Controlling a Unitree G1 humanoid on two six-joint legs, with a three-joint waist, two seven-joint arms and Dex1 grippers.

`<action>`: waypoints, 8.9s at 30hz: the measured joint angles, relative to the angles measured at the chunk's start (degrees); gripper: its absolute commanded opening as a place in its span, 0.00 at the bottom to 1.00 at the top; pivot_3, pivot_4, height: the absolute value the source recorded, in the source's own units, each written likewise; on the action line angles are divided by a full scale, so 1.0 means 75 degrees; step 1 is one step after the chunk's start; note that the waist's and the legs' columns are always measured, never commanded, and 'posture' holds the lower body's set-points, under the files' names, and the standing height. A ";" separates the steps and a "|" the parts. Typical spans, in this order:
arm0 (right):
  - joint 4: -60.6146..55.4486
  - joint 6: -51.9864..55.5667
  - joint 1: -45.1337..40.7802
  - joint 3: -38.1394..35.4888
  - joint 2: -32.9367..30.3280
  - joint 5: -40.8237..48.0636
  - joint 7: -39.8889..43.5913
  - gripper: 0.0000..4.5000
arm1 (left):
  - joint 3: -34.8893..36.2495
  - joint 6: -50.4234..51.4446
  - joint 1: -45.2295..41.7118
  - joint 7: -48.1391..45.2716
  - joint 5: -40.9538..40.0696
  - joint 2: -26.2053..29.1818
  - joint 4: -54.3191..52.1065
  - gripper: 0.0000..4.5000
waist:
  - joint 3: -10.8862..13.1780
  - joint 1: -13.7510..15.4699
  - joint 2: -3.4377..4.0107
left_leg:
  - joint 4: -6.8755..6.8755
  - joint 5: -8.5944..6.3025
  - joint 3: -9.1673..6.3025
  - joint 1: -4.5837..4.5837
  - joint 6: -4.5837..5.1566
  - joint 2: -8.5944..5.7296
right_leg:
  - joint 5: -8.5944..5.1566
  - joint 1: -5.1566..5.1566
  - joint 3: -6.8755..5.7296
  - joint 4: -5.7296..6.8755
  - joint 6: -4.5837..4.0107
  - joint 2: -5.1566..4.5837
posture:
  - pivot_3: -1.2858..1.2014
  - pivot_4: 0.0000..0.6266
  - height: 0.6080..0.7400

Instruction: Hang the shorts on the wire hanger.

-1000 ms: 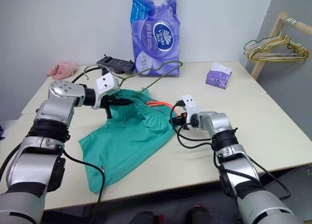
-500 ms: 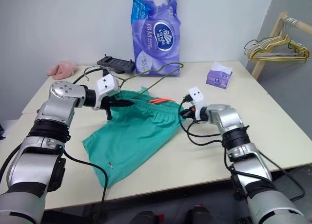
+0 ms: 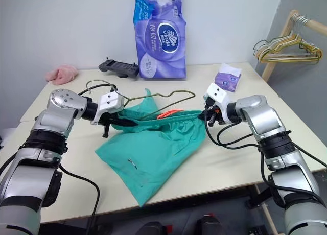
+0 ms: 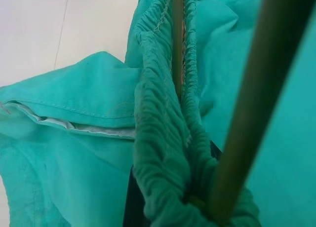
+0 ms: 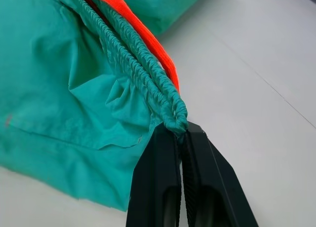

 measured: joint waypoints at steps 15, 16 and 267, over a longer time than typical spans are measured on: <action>-0.1563 0.1365 0.0016 0.0038 -0.0362 0.0692 0.0164 0.01 | -0.0634 -0.1547 -0.0493 0.0546 0.0844 0.0091 0.1049 0.00 | -0.0002 0.0012 -0.0002 | 0.0001 0.0000 0.0000 -0.0004 0.0000 -0.0001 | 0.0000 -0.0002 -0.0003 -0.0002 0.0000 -0.0005 | 0.55 0.03 1.00; -0.1666 0.1422 0.0018 0.0038 -0.0406 0.0753 0.0172 0.01 | -0.0635 -0.1564 -0.0516 0.0560 0.0844 0.0090 0.1084 0.00 | -0.0003 0.0012 -0.0004 | 0.0001 0.0000 -0.0001 -0.0004 0.0000 -0.0001 | 0.0000 -0.0001 -0.0003 -0.0002 0.0001 -0.0004 | 0.55 0.03 1.00; -0.1838 0.2433 0.2712 -0.8715 0.0934 -0.1230 -1.0218 0.00 | 0.0304 0.2779 0.0296 0.4095 -0.3636 -0.6346 -0.3718 1.00 | -0.0071 -0.0803 0.0232 | -0.0135 -0.0027 0.0176 0.0120 0.0048 -0.0003 | -0.0041 0.0066 0.0252 -0.0127 0.0070 0.0115 | 0.46 0.05 1.00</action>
